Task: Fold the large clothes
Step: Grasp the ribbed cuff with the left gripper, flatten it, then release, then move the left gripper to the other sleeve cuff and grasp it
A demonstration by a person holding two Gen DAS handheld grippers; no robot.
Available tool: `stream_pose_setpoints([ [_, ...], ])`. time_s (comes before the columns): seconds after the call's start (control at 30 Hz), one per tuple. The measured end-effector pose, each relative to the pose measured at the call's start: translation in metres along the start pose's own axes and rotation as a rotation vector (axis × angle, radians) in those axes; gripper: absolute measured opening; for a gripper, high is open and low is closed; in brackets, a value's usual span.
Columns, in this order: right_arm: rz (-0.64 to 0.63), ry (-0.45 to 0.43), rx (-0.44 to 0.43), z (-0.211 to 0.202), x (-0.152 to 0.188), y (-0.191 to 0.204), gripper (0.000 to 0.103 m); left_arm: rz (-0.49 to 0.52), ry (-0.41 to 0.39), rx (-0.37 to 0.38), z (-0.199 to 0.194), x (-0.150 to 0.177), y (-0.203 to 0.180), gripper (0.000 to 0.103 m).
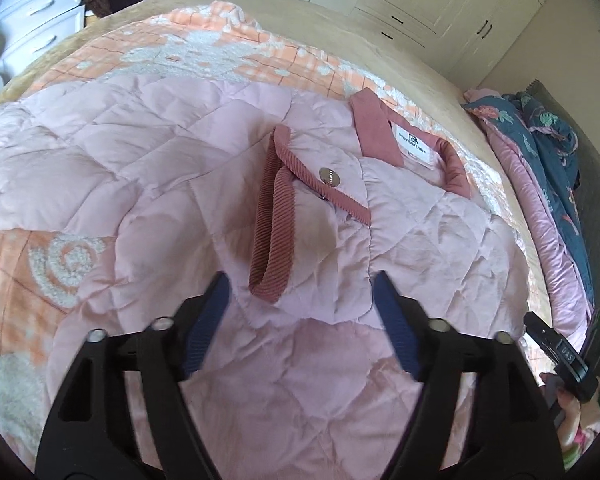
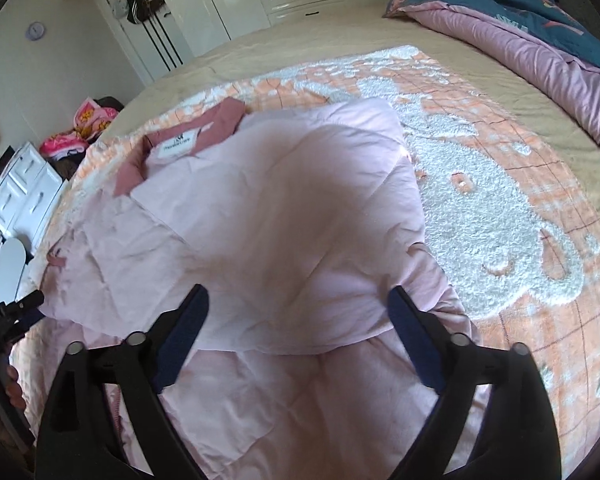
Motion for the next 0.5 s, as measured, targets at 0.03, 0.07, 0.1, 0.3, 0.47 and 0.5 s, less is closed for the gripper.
stream_pose_setpoints([
  [0.03, -0.001, -0.009, -0.003, -0.003, 0.0, 0.002, 0.097, -0.004, -0.002, -0.002, -0.002, 0.0, 0.001, 0.078],
  [0.07, -0.003, -0.018, -0.008, -0.007, -0.001, 0.005, 0.097, -0.008, -0.006, 0.0, -0.006, 0.0, 0.001, 0.08],
  [0.1, -0.005, -0.025, -0.013, -0.009, -0.002, 0.007, 0.098, -0.012, -0.009, -0.001, -0.009, 0.0, 0.002, 0.085],
  [0.3, -0.043, -0.069, -0.036, -0.027, -0.003, 0.028, 0.098, -0.045, -0.031, -0.026, -0.029, -0.001, 0.01, 0.094],
  [0.47, -0.08, -0.106, -0.061, -0.044, -0.001, 0.052, 0.099, -0.068, -0.053, -0.064, -0.047, -0.001, 0.022, 0.094],
  [0.5, -0.091, -0.115, -0.069, -0.048, -0.001, 0.058, 0.099, -0.07, -0.058, -0.069, -0.05, -0.001, 0.023, 0.094],
])
Point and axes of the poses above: each gripper's, at about its wrist camera, not at the fingertips, and z roughly the way its jaws point, y to its left, x to its underside, the point moved 2 cm from there along z, roughly the way its jaws point, and after that the axes turned 6 degrees about y, right-handed, at the moved point
